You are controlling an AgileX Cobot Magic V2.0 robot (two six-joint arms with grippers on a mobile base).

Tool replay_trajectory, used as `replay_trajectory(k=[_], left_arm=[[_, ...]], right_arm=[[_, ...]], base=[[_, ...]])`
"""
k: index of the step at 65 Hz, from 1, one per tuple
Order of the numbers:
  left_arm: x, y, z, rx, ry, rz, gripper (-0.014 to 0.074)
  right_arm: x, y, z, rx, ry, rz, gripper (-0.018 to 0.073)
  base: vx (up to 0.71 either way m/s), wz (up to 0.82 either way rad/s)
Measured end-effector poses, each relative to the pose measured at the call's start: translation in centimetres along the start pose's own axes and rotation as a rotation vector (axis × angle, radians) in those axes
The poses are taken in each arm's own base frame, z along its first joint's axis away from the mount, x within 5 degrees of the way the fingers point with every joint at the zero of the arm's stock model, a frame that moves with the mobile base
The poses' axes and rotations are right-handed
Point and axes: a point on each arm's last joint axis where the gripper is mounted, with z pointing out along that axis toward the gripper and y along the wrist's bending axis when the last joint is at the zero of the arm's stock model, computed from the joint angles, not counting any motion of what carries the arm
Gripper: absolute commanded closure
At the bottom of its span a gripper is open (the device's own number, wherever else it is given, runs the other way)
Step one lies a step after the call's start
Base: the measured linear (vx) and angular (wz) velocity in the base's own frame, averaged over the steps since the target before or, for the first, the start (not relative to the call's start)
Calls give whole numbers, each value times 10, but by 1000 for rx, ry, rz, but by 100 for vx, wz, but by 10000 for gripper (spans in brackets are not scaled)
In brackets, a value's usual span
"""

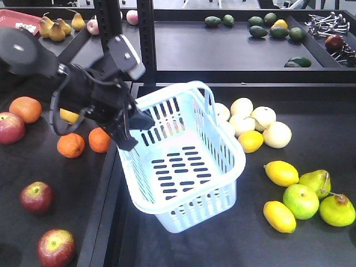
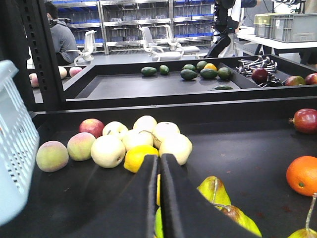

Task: Pick three apples into basket with both arms
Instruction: 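Close the left gripper on the basket handle and lift it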

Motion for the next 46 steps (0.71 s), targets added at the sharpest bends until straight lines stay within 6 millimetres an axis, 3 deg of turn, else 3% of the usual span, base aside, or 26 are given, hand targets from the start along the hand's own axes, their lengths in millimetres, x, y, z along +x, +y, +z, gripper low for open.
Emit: replay_trajectory(k=[28,46], left_arm=[[-9,-38,-83,-87,-8,-133,605],[13,-75,-125,-140,-88,-217,605]], right_arm=[[0,0,0,0,0,0,563],[0,0,0,0,0,0,563]], base=[[0,0],[0,0]])
